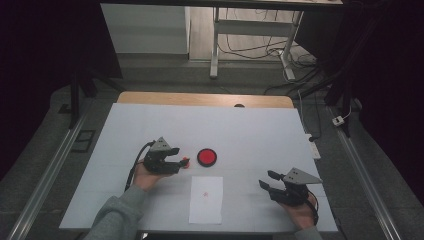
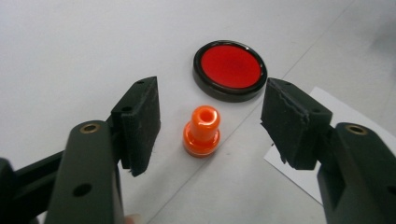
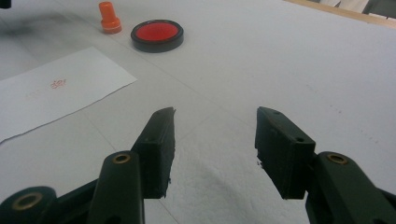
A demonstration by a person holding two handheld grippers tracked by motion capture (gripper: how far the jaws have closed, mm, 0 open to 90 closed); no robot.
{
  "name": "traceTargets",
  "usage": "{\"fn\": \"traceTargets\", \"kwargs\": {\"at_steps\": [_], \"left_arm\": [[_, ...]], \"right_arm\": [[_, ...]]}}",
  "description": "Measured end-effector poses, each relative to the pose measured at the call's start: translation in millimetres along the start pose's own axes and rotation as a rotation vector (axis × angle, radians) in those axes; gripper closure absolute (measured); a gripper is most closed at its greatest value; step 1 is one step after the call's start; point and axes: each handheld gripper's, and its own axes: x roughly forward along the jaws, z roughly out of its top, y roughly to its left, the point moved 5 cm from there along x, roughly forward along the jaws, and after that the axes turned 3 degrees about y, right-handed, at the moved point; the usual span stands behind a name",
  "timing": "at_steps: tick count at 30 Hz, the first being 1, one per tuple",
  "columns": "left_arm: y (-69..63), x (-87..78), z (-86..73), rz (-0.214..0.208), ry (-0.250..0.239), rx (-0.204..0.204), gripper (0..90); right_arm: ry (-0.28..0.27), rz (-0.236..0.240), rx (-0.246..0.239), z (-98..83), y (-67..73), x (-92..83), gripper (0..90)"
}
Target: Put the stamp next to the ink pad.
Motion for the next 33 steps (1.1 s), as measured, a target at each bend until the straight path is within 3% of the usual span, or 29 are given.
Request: {"fn": "traceTargets", "kwargs": {"at_steps": [14, 22, 33], "left_arm": [[-21.0, -40.0, -8.8, -0.011, -0.008, 0.023, 31.5], [-26.2, -66.7, -38.3, 0.014, -0.017, 0.008, 31.0], [-18.2, -96.9, -77.4, 0.05, -0.015, -0.027, 30.9]], "right_arm": [[0.01, 0.003, -0.023, 1.0, -0.9, 4.1, 46.1], [0.012, 0.008, -0.022, 0.0, -2.1, 2.8, 45.9], [0.034, 0.003, -0.048, -2.7, -3.8, 0.3, 45.7]]}}
